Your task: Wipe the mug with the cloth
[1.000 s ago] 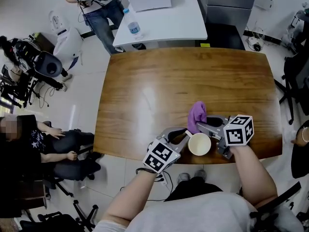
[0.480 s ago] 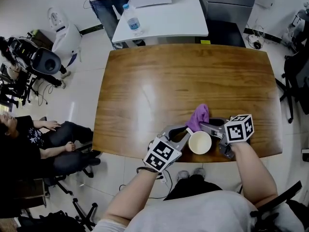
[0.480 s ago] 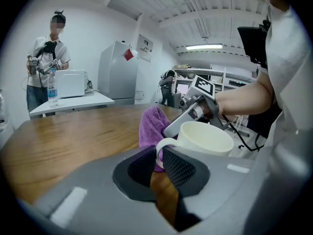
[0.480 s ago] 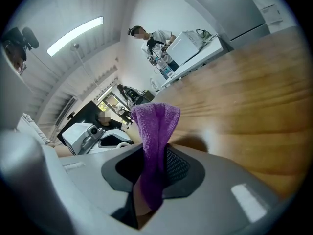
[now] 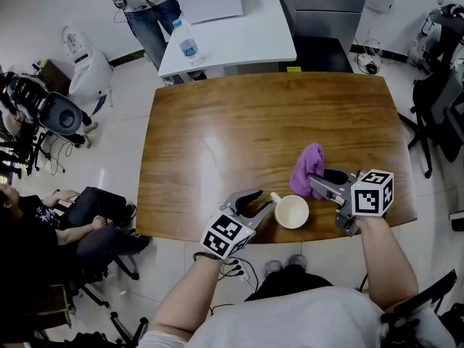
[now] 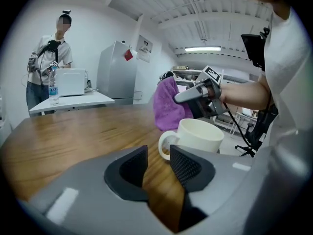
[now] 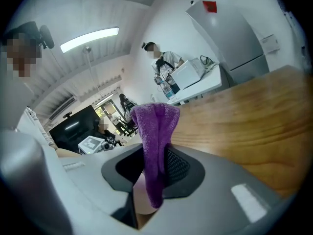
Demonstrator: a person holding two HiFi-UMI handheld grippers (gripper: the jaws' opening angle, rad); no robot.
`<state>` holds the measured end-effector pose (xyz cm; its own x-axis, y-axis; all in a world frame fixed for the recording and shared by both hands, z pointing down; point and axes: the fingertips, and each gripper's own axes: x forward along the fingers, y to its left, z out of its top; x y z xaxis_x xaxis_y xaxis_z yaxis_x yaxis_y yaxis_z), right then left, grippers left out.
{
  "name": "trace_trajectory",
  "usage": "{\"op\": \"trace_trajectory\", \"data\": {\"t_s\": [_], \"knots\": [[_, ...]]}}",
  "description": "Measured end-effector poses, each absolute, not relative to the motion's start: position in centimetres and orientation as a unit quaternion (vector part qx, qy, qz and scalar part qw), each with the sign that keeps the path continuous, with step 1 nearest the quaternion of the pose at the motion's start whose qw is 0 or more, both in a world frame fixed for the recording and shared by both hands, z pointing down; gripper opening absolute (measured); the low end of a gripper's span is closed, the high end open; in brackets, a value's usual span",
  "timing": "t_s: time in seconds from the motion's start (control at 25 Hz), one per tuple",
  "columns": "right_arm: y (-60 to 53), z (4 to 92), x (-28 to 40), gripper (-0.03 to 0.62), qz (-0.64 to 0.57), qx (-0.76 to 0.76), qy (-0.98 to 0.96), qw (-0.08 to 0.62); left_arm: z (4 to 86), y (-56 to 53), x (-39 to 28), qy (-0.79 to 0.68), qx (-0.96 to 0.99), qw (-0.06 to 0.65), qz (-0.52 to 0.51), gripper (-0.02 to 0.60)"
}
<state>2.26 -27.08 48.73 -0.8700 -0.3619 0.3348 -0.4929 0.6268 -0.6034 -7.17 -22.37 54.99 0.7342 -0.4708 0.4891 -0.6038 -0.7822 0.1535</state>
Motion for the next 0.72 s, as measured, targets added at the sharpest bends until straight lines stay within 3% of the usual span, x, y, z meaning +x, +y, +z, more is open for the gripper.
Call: {"op": "trace_trajectory", "data": {"t_s": [0.24, 0.36, 0.44, 0.72], "knots": [[-22.8, 42.6, 5.1, 0.100, 0.330, 0.284, -0.899, 0.040, 50.3, -19.7, -10.3, -0.294, 0.933, 0.150, 0.141, 0.130], [-19.2, 39.3, 5.4, 0.100, 0.307, 0.290, -0.906, 0.027, 44.9, -18.0, -11.0, -0.285, 0.948, 0.121, 0.076, 0.032], [-16.3, 37.7, 5.4, 0.100, 0.294, 0.288, -0.911, 0.033, 41.8, -16.7, -11.3, -0.285, 0.952, 0.090, 0.063, -0.001], [-5.9, 35.8, 6.2, 0.100, 0.275, 0.265, -0.924, 0.034, 35.8, -7.7, -7.6, -0.242, 0.964, 0.090, 0.058, -0.003]]}}
